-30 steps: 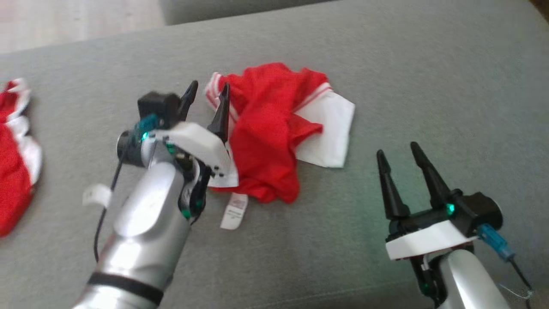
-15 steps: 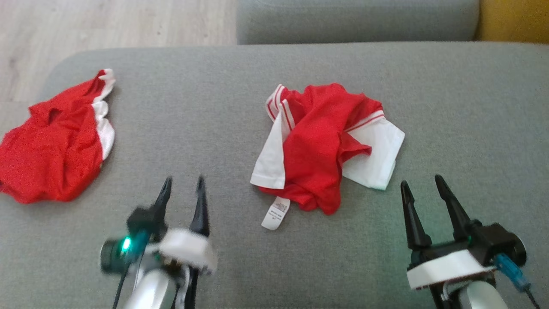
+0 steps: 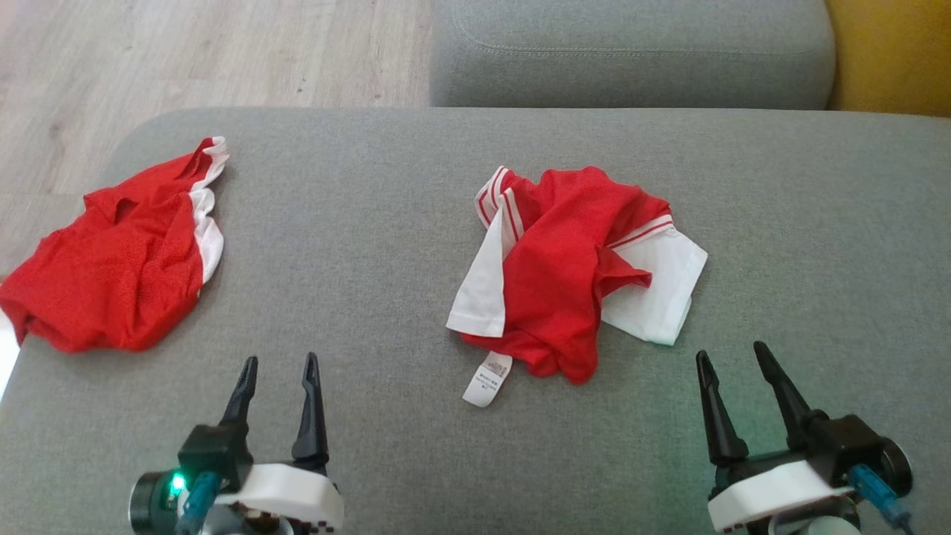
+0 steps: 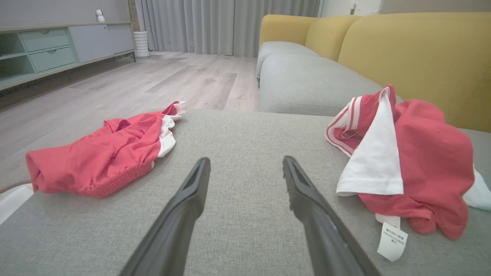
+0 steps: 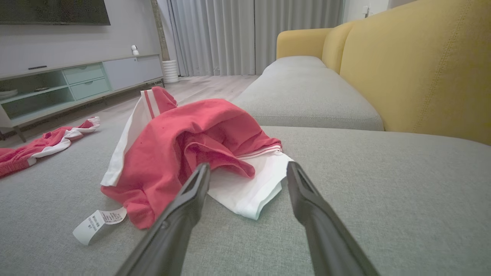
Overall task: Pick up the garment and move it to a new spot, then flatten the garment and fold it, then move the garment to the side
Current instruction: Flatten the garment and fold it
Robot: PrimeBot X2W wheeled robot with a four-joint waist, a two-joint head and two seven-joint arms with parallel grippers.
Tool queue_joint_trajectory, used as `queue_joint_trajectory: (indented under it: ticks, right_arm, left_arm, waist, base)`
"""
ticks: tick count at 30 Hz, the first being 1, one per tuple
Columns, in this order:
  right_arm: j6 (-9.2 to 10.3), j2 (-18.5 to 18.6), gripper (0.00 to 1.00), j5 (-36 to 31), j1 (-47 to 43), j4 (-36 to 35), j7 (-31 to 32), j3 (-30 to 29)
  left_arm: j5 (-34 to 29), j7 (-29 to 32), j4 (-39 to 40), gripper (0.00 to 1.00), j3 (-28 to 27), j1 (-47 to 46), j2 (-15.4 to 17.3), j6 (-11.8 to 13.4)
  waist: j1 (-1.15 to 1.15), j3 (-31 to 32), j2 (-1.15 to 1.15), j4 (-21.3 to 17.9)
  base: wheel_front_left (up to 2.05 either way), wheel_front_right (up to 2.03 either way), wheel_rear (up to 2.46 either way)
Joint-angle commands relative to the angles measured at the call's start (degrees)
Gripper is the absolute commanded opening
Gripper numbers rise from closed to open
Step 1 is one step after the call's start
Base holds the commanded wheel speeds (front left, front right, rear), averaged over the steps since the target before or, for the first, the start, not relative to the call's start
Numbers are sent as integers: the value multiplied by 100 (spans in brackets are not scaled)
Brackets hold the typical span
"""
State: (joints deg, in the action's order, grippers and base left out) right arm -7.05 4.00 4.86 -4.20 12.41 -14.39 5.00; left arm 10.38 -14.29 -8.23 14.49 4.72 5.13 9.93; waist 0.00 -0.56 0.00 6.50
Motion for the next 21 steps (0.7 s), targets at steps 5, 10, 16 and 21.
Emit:
queue_joint_trajectory:
  ticks: [5, 10, 16, 21]
  right_arm:
    - [-44, -23, 100, -26, 120, -72, -61, 135]
    - [-44, -41, 100, -23, 138, -56, -61, 141]
    - [-44, -63, 100, 54, 403, -148, -61, 457]
    - [-44, -73, 100, 245, 837, -219, -13, 957]
  left_arm:
    - [-165, -71, 267, 100, -343, -113, -88, -167]
    - [-224, -71, 275, 100, -429, -123, -145, -280]
    - [-241, -71, 253, 100, -484, -223, -197, -397]
    - [-232, -71, 288, 100, -475, -269, -215, -420]
  waist:
    - [0, 18, 0, -37]
    - [0, -13, 0, -52]
    - [0, -75, 0, 9]
    - [0, -127, 0, 90]
  base:
    - [0, 0, 0]
    - [0, 0, 0]
    - [0, 0, 0]
    - [0, 0, 0]
